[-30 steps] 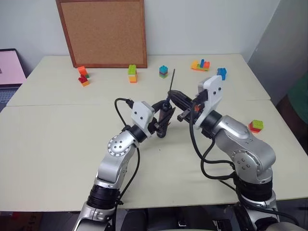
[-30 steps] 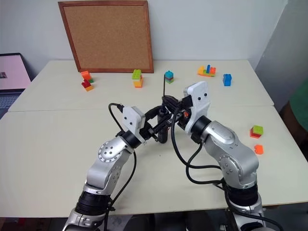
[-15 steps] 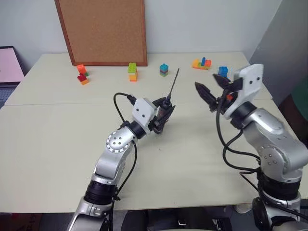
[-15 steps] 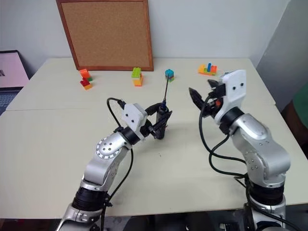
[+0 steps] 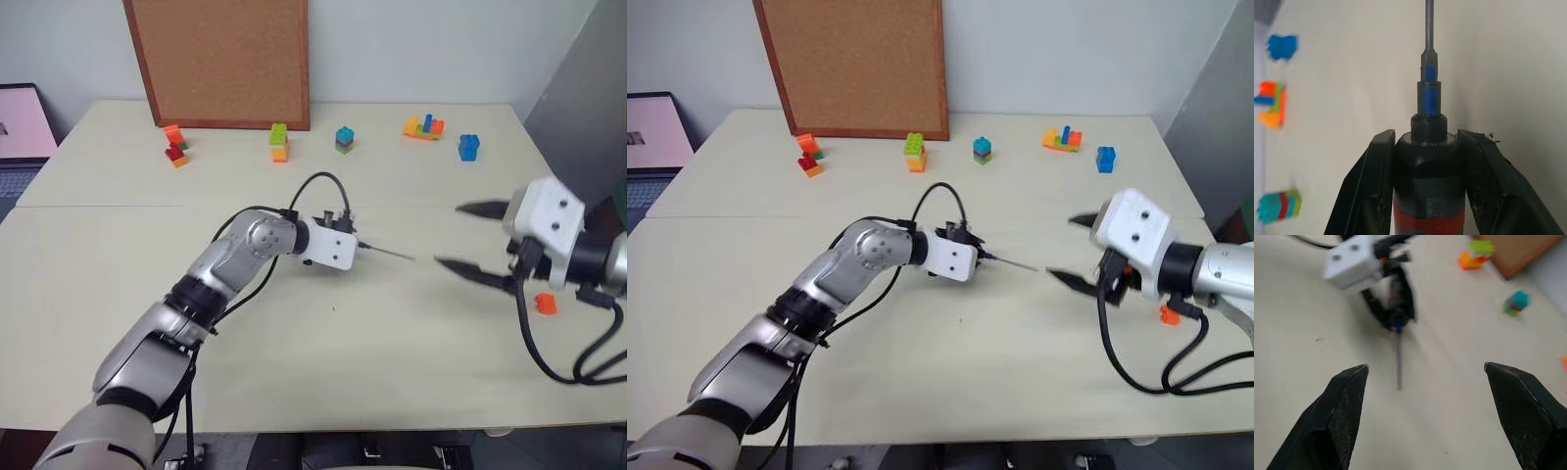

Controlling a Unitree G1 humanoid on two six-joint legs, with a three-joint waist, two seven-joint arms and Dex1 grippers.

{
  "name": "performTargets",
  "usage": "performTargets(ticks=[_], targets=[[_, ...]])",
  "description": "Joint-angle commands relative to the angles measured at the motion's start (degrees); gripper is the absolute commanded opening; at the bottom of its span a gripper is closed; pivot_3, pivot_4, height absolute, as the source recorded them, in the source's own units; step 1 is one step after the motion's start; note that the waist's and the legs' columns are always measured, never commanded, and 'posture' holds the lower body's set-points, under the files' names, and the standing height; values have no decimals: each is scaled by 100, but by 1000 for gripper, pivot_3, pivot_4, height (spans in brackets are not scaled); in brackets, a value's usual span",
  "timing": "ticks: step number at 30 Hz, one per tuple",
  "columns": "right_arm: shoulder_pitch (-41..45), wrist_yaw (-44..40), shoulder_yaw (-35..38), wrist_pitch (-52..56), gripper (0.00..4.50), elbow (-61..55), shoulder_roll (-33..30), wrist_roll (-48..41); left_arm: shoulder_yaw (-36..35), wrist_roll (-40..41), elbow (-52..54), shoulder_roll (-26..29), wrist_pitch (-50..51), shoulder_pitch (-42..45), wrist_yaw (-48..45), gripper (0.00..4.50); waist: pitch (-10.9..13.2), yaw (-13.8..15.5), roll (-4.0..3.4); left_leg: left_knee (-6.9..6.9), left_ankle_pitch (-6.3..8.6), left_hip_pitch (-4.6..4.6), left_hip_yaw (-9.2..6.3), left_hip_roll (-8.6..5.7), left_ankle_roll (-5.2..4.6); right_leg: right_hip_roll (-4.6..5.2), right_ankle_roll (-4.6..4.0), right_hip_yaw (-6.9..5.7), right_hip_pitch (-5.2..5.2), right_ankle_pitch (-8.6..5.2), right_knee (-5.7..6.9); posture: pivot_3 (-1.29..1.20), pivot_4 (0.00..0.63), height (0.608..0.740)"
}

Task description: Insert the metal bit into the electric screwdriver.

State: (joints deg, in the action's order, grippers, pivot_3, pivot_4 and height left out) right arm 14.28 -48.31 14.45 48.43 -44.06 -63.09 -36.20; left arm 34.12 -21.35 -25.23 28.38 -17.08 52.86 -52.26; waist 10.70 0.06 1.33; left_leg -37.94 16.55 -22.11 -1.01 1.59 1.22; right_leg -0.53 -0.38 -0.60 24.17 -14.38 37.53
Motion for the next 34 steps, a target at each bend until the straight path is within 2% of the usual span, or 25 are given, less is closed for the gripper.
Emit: performTargets(ticks=[1, 2, 3, 4, 9, 11, 14, 16, 19, 21, 25, 32, 34], targets=[[-162, -144, 128, -209, 3974, -21, -140, 105, 153, -242, -729, -263, -457, 174, 25, 1631, 1, -10, 1, -1, 0, 4, 5, -2, 0, 3, 1, 3, -1, 0, 2, 0, 150, 740], [-176, -134, 144, -202, 3974, -18, -117, 67, 141, -268, -914, -358, -503, 222, 53, 1631, 1, -18, 1, -2, 0, 6, 10, -2, -1, 4, 1, 7, 0, 0, 3, 0, 150, 740], [-175, -104, 147, -191, 3974, -14, -85, 39, 176, -327, -1097, -424, -590, 255, 56, 2332, 1, -18, 1, -3, 0, 8, 12, -2, -1, 4, 2, 8, -1, -1, 3, 0, 150, 740], [-182, -83, 142, -198, 3974, -11, -64, 48, 201, -390, -1263, -479, -676, 282, 80, 2592, 0, -12, 1, -4, 0, 12, 12, -2, 0, 4, 2, 7, -2, -1, 8, 0, 150, 740], [-227, -74, 159, -213, 3974, 4, -61, 70, 130, -421, -1595, -575, -888, 301, -6, 3483, -2, -6, 3, -10, 0, 23, 7, -1, 0, 3, 3, 2, -12, -1, 23, 0, 150, 740], [-224, -81, 174, -215, 3974, 31, -73, 75, -74, -207, -1531, -607, -817, 290, -89, 3935, -2, -5, 3, -10, 0, 24, 10, -1, 1, 4, 3, 5, -12, -1, 24, 0, 150, 740], [-203, -84, 205, -221, 3974, 69, -88, 85, -658, 542, -1147, -705, -222, 203, -446, 4471, -2, -6, 2, -11, -1, 22, 10, 0, 1, 4, 3, 5, -11, -1, 24, 0, 150, 740], [-202, -75, 249, -223, 3974, 101, -87, 93, -1066, 808, -787, -610, 301, 180, -398, 4471, -2, -8, 3, -12, -1, 19, 11, 1, 2, 4, 2, 4, -7, 0, 30, 0, 150, 740], [-327, -79, 438, -215, 3974, 129, -55, 84, -1872, 1998, 342, -245, 1975, -117, -1126, 4471, 0, -32, 5, -15, -2, 12, 6, 5, 3, 3, 2, 3, 3, 0, 41, 0, 150, 740], [-477, -130, 604, -210, 3974, 84, -38, 40, -2310, 2714, 1182, 67, 3175, -416, -1448, 4471, -1, -43, 4, -14, -3, 20, 5, 8, 4, 1, 2, 2, 3, 0, 50, 0, 150, 740], [-871, -225, 1038, -271, 3974, 44, 60, -2, -3055, 3371, 2453, 873, 4617, -1163, -1448, 4471, -3, -72, 1, -11, -4, 32, 0, 15, 7, -3, 1, 3, -2, -1, 55, 0, 150, 740], [-1645, -638, 1951, -500, 3974, 182, 195, 82, -3998, 4110, 3310, 2227, 5578, -2612, -1754, 4471, -2, -19, 2, -16, -18, 36, -11, 10, 32, 6, 1, -4, -11, -1, 55, 0, 150, 740], [-1813, -805, 2133, -643, 3974, 309, 195, 132, -4205, 4155, 3376, 2314, 5575, -2854, -1557, 4471, -2, -19, 2, -15, -18, 40, -8, 11, 31, 13, 1, -1, -13, -1, 55, 0, 150, 740]])
